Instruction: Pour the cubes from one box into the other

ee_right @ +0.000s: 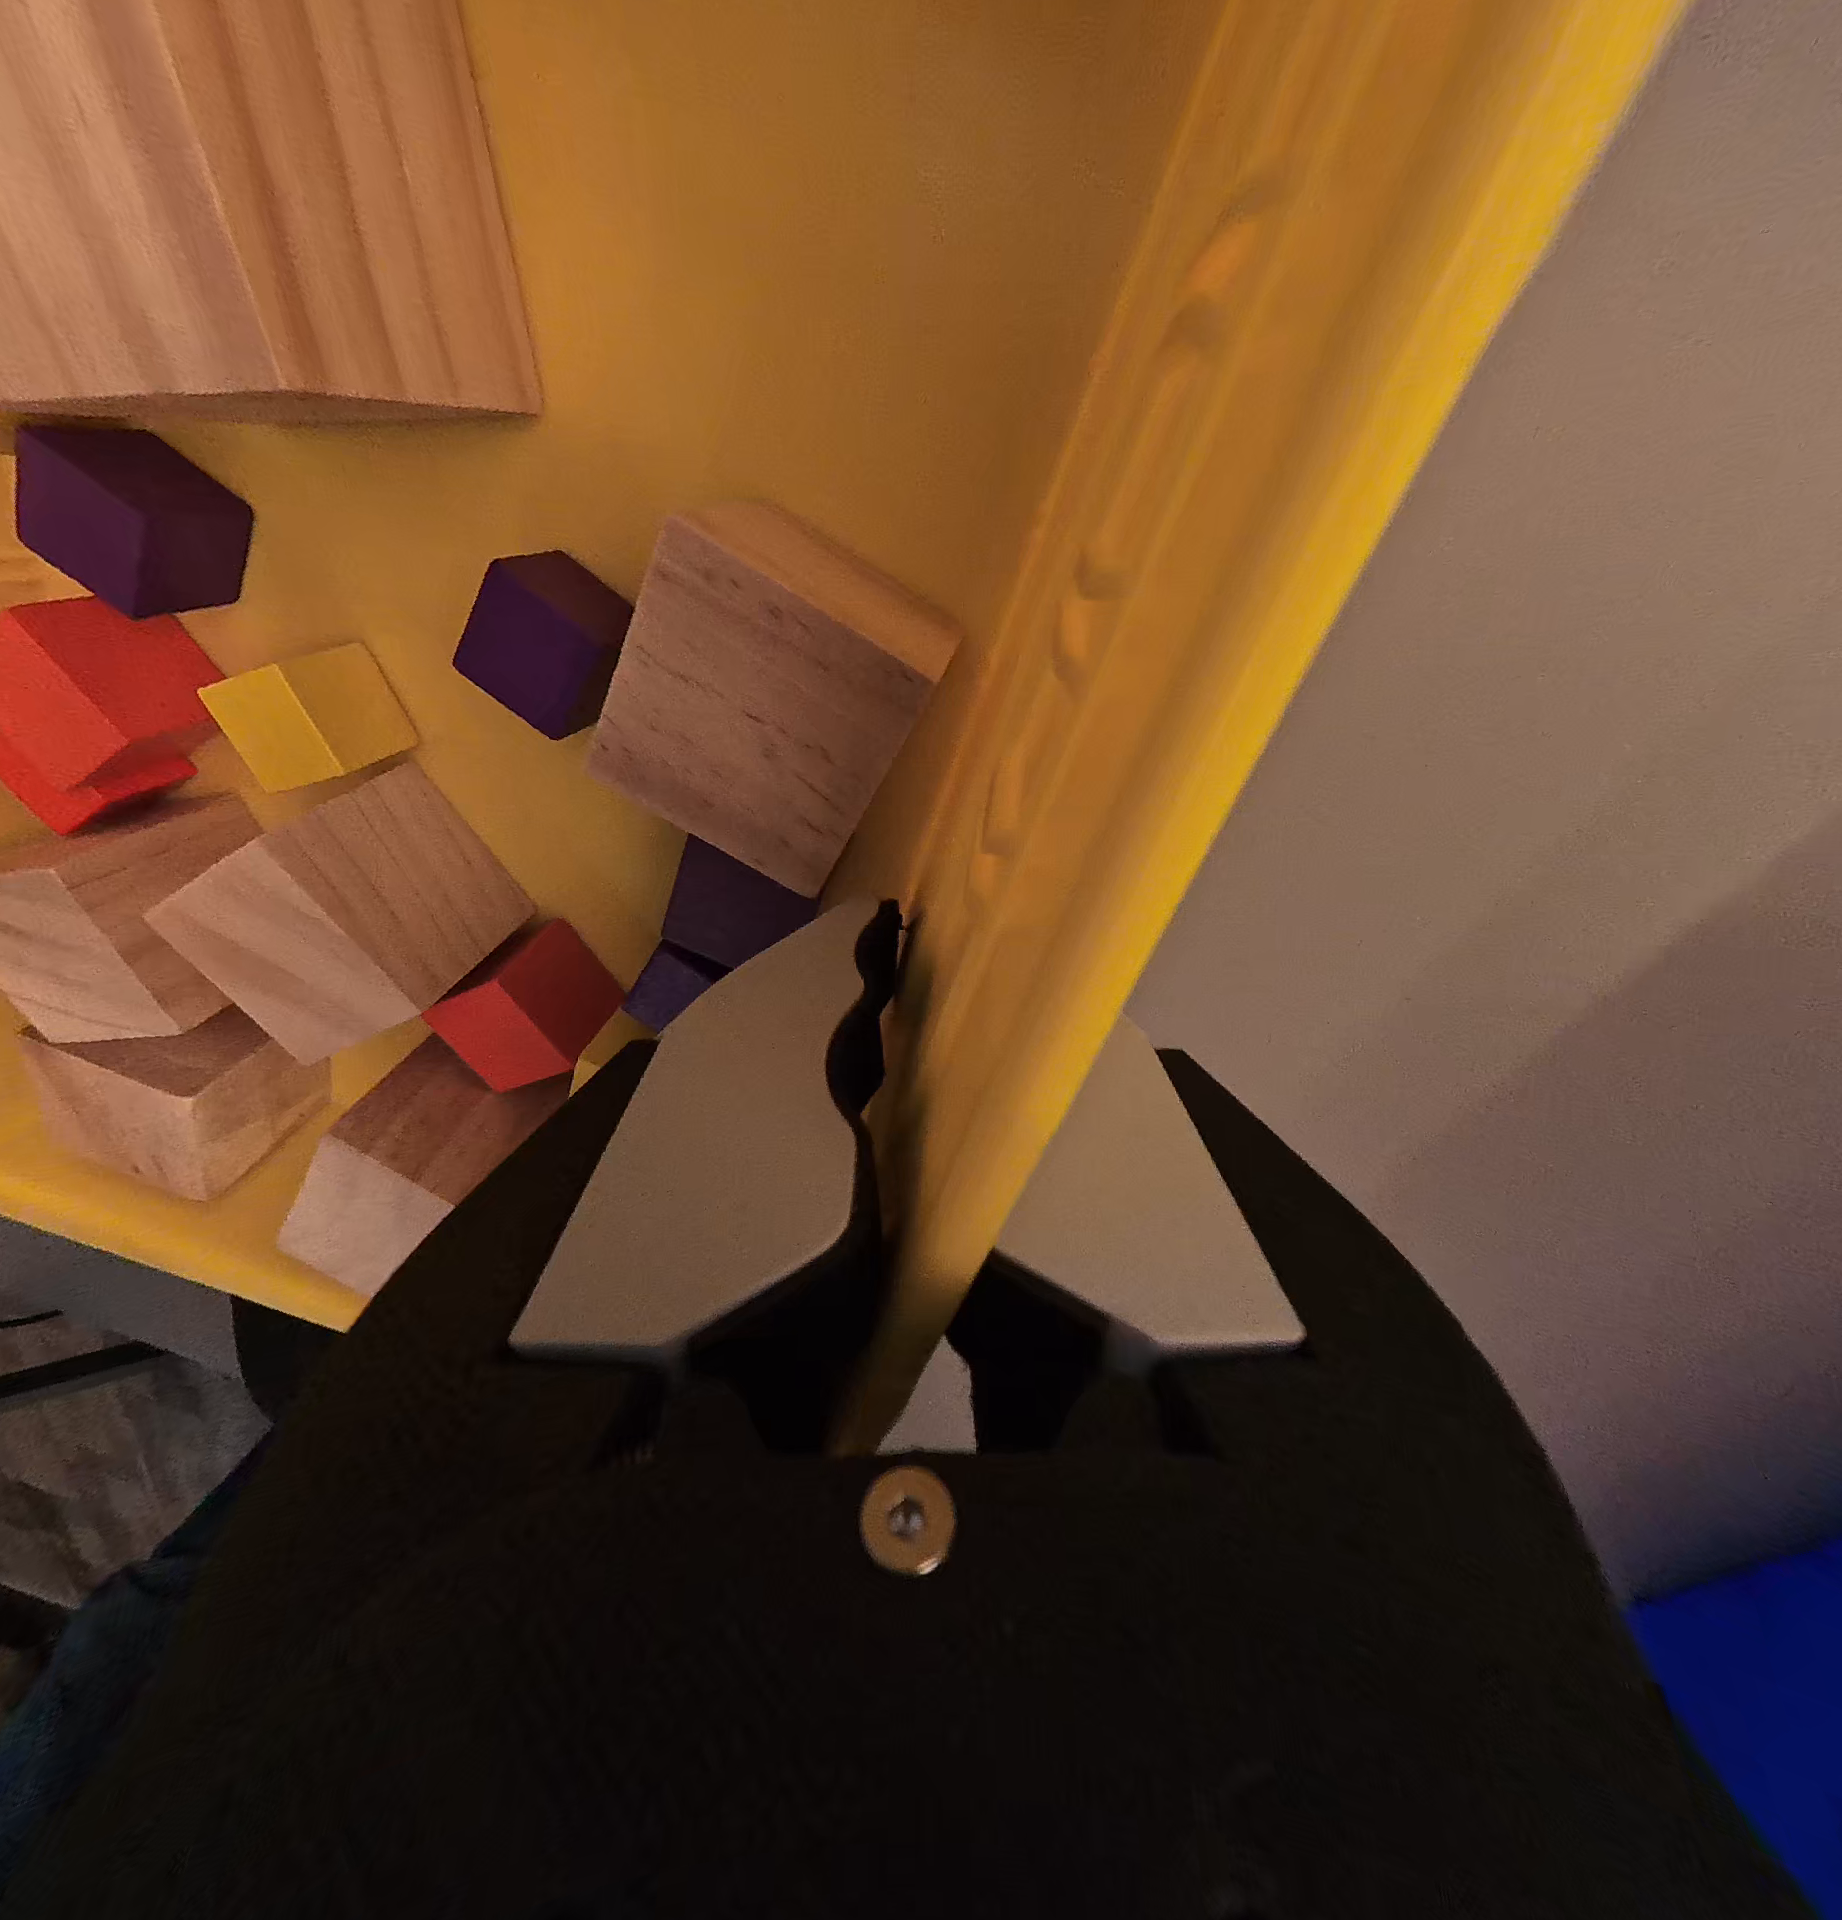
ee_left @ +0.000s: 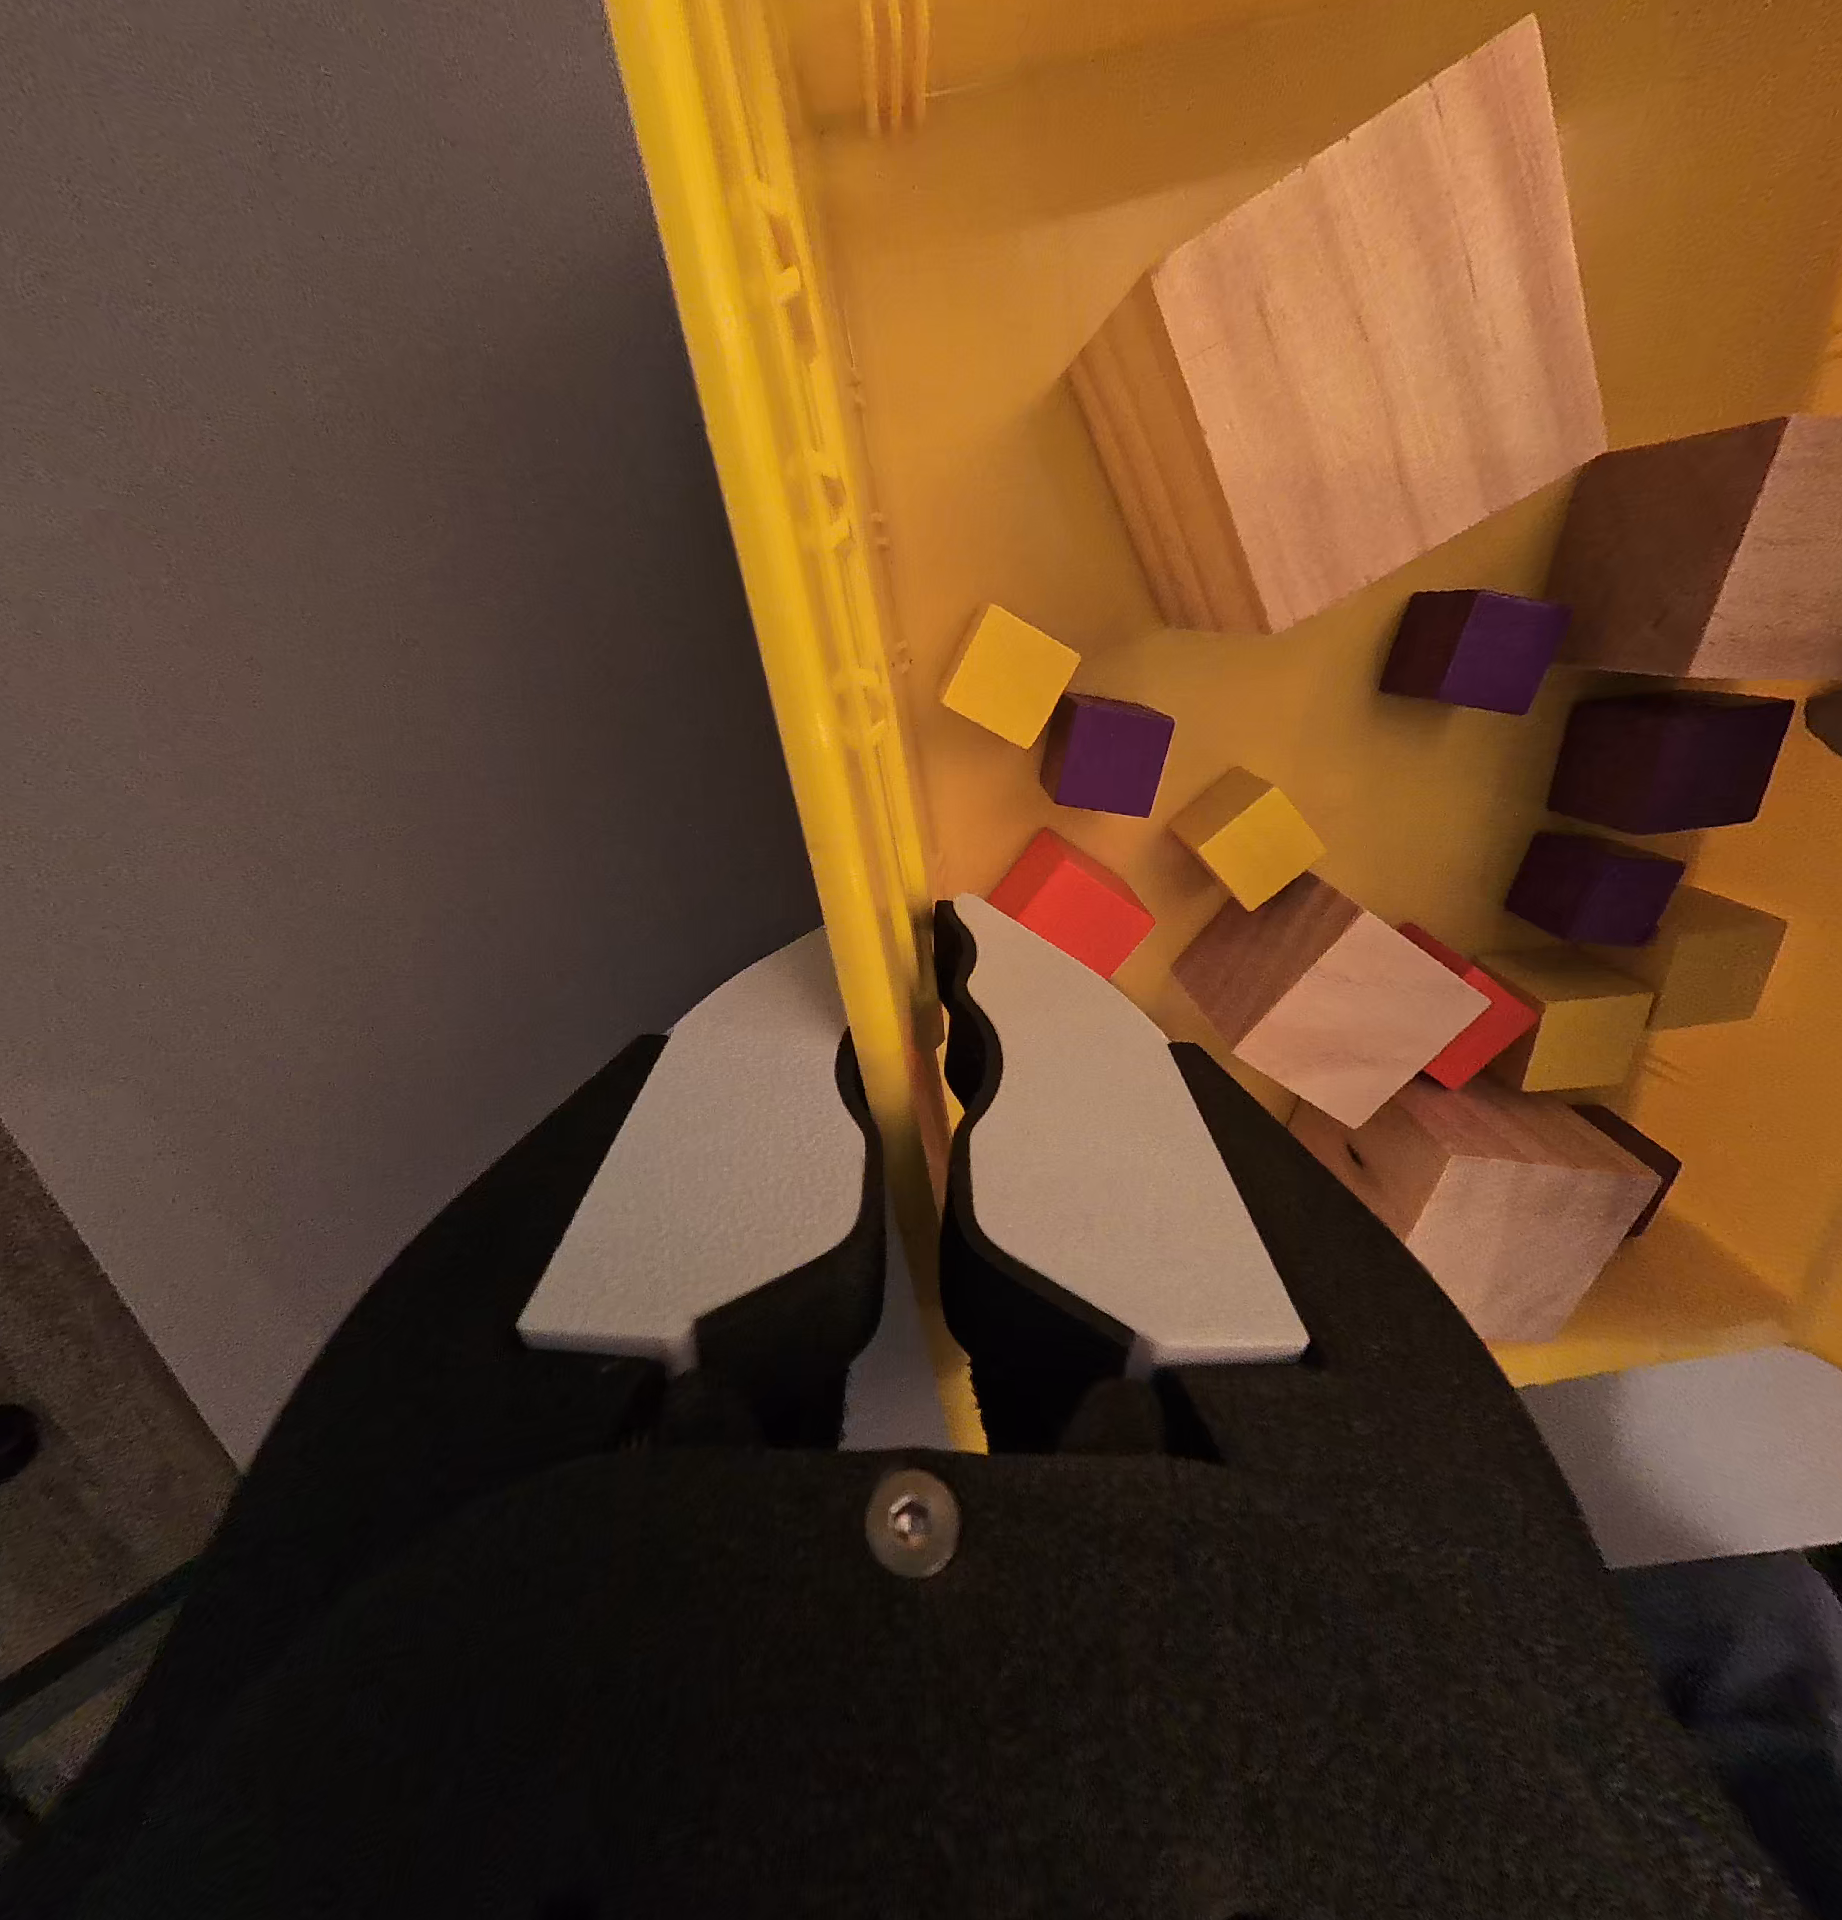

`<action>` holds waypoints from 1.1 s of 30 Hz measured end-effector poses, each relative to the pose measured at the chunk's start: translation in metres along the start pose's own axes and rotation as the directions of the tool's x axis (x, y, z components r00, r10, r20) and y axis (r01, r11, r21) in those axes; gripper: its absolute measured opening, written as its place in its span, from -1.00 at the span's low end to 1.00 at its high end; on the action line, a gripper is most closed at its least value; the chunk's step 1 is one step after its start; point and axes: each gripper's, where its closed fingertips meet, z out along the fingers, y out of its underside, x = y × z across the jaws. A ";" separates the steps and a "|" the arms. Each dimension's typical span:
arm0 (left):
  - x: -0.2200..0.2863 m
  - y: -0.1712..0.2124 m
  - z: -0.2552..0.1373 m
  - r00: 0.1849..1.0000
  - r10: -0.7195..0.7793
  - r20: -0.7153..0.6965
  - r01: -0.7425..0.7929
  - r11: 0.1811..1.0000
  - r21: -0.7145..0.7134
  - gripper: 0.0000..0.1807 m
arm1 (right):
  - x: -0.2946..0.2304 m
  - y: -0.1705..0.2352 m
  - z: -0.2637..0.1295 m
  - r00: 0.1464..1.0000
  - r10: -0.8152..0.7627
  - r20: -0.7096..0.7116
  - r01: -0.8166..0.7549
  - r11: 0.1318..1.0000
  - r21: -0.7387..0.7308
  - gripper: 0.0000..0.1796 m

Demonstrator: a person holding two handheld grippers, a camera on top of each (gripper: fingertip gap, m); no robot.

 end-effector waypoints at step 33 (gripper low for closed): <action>0.475 -0.214 -0.110 0.878 0.474 -0.056 -0.435 0.843 0.317 -0.93 | 0.432 0.104 -0.258 0.904 0.394 -0.165 -0.313 0.874 0.371 -0.95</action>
